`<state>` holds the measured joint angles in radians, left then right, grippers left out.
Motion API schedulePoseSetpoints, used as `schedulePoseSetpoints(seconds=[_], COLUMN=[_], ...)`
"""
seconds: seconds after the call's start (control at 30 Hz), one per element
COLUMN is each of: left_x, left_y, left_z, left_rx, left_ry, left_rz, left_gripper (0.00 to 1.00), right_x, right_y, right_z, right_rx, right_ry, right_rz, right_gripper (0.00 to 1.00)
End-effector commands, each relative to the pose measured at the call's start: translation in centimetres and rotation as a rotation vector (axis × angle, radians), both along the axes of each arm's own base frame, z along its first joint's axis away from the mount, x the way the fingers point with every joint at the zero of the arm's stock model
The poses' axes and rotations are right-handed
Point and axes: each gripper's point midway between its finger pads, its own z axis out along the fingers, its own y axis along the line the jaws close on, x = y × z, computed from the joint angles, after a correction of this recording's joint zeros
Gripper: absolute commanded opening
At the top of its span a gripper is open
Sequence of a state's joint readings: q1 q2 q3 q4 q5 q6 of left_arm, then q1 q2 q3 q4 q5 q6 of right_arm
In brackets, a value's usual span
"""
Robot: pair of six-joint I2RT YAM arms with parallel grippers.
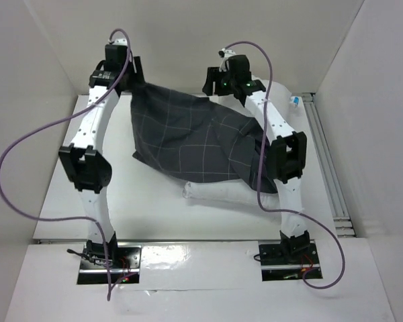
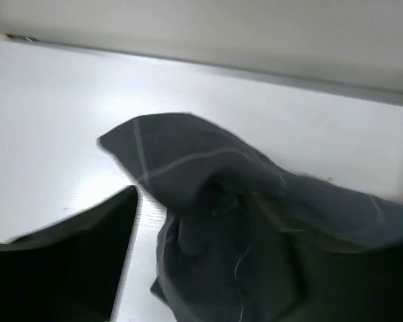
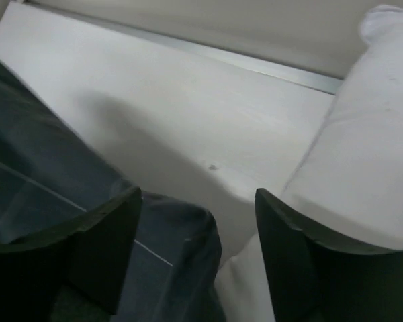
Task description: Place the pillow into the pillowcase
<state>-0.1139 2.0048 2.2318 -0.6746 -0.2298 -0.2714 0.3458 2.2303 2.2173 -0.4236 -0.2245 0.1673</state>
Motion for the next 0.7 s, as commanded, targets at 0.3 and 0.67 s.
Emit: schedulePoseSetpoints(seconds=[0.3,0.67], left_x=[-9.0,-21.5], left_y=[-5.0,-5.9], left_z=[-9.5,-21.9], left_rx=[-0.296,-0.391], left_ry=[0.287,0.493], left_rz=[-0.062,0.066], left_gripper=[0.87,0.91], right_x=[-7.6,-22.3], right_y=[-9.1,-16.4], right_z=[16.6,10.1], right_rx=[0.061,-0.145], right_ry=[-0.235,-0.063], right_rz=[-0.230,-0.366], right_gripper=[0.99,0.99])
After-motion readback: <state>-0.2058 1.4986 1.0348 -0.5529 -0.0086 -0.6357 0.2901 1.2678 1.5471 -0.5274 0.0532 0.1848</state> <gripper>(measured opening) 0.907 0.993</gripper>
